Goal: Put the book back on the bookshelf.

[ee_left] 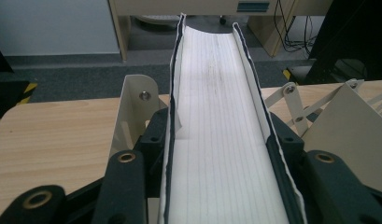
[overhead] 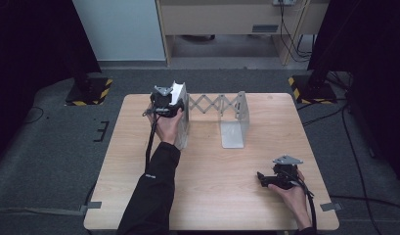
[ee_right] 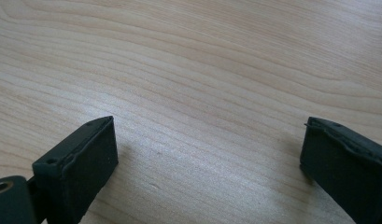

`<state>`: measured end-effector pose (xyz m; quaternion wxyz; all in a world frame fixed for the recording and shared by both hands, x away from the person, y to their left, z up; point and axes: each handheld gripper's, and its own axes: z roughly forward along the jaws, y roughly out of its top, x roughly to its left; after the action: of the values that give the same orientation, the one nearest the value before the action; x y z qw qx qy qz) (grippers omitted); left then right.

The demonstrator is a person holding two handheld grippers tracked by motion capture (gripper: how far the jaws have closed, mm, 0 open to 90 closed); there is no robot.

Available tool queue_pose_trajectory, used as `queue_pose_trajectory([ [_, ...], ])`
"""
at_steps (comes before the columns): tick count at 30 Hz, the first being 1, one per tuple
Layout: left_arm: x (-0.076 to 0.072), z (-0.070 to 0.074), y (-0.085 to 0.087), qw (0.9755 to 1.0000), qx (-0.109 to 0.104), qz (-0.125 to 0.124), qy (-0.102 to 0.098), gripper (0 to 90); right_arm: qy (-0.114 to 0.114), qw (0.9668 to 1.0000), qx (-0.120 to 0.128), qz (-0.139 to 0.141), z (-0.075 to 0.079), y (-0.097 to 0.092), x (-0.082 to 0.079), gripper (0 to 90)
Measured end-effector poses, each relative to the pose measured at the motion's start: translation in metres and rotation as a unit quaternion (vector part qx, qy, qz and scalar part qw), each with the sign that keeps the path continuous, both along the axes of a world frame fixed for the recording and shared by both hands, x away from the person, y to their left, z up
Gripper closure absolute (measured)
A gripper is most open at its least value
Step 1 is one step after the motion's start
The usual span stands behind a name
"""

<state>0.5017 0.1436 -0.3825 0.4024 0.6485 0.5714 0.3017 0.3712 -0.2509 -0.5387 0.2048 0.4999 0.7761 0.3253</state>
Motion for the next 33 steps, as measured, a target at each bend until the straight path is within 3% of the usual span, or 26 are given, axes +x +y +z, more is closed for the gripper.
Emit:
queue_pose_trajectory([
  [9,-0.002,-0.006,0.005,0.9997,-0.010,-0.017,-0.017,50.1,0.000,1.0000,0.000,0.002,0.000,0.000,0.000,4.5],
  [11,-0.005,-0.009,0.004,0.9987,-0.012,-0.025,-0.043,48.6,0.000,1.0000,0.000,0.002,0.000,0.000,0.000,4.5],
  [15,-0.008,-0.013,0.001,0.9967,-0.031,-0.037,-0.066,41.4,0.000,1.0000,0.000,0.002,0.000,0.000,0.000,4.4],
  [18,-0.014,-0.018,0.003,0.9939,-0.028,-0.049,-0.095,32.8,0.000,1.0000,0.000,0.002,0.000,0.000,0.000,4.4],
  [24,-0.032,-0.033,0.017,0.9934,-0.029,-0.064,-0.091,32.0,-0.001,1.0000,0.000,0.001,0.000,0.001,0.000,4.4],
  [28,-0.048,-0.054,0.029,0.9919,-0.043,-0.086,-0.083,32.1,-0.002,1.0000,0.000,0.000,0.000,0.001,0.000,4.4],
  [33,-0.057,-0.069,0.035,0.9922,-0.035,-0.099,-0.067,34.3,-0.001,1.0000,0.001,-0.001,0.000,0.001,0.000,4.4],
])
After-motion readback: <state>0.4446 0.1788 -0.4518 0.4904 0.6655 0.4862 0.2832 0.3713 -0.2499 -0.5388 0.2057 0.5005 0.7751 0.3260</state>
